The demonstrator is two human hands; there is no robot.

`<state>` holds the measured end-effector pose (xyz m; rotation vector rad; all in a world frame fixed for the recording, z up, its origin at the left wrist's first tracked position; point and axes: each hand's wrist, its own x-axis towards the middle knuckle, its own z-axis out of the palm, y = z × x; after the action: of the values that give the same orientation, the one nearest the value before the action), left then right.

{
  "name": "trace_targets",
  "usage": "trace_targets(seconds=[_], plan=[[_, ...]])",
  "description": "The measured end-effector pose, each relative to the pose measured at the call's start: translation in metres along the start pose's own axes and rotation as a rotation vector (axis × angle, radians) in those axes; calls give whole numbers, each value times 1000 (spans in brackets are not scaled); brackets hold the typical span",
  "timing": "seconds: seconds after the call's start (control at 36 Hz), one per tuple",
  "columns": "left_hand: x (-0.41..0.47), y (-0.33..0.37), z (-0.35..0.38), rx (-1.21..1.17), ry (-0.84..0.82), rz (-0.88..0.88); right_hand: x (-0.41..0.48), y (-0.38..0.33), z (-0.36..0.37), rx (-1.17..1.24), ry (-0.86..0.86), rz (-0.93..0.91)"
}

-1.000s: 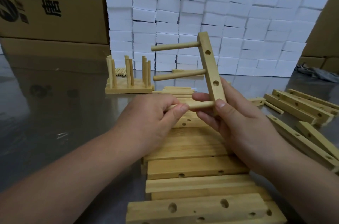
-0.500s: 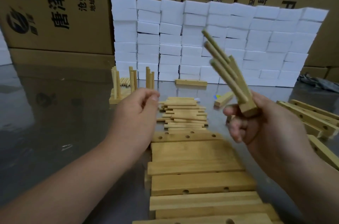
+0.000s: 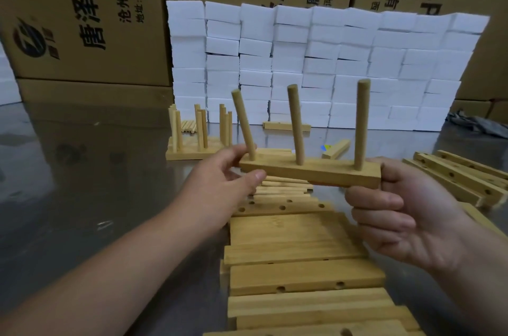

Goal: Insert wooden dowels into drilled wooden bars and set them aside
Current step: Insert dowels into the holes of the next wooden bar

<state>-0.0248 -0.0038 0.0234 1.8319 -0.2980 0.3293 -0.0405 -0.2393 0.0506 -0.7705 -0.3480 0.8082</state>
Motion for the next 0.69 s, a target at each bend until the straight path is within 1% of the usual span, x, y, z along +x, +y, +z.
trace_targets(seconds=[0.06,0.08,0.17,0.22,0.28,0.36,0.47,0.56,0.61,0.69], plan=[[1,-1,-2,10,24,-1,0,1,2,-15,-12,14],[2,-1,-4,15,28,0,0,1,4,-38,34,3],[4,1,-7,99,24,12,3,2,8,-111,326,-130],[4,1,-8,215,10,33,5,3,6,-104,438,-208],[5,0,-8,304,0,48,8,5,5,-113,489,-248],[6,-2,-12,392,40,45,10,7,4,-149,547,-286],[19,-3,-30,491,132,-39,11,2,-4,-186,707,-422],[34,-6,-58,750,188,-50,11,1,-15,-231,822,-505],[42,-12,-81,849,203,-80,13,1,-23,-290,918,-535],[47,-29,-114,886,243,-173,17,1,-36,-410,1052,-531]])
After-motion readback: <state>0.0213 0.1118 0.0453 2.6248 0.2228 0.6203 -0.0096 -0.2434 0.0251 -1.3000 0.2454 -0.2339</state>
